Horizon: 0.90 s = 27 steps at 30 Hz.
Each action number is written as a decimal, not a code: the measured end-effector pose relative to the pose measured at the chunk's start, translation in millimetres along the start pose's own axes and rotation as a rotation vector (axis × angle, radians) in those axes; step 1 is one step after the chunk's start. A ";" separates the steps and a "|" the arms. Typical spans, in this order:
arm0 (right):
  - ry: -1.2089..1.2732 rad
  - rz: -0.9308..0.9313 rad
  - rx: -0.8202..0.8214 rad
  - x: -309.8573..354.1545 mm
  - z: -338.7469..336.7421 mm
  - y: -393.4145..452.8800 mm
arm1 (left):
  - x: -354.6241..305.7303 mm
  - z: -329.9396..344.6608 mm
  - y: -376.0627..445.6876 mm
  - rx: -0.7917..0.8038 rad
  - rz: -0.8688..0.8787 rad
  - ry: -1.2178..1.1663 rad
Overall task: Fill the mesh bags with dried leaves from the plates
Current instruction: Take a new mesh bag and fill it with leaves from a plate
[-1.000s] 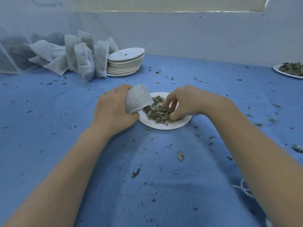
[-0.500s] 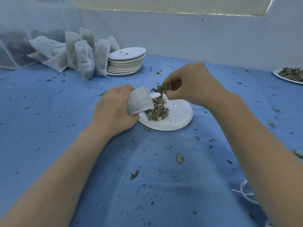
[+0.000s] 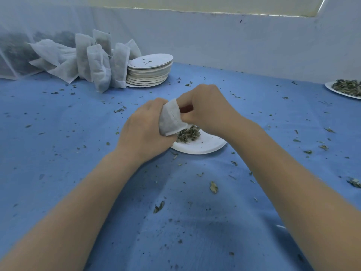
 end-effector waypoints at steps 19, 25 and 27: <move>0.157 -0.028 0.049 4.0 11.0 -0.8 | -0.6 -4.5 -1.2 -0.073 -0.003 -0.007; 0.621 0.038 0.043 -21.7 -7.3 -1.0 | 12.0 -12.7 3.4 -0.015 -0.025 0.098; 0.351 0.157 -0.078 -42.4 -7.6 2.0 | 15.7 -12.5 3.4 -0.004 -0.038 0.117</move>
Point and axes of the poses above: each hand's wrist, its own y-axis towards the middle knuckle, its own z-axis out of the palm, x = y × z, the point moved 5 cm from there along y, towards the middle knuckle
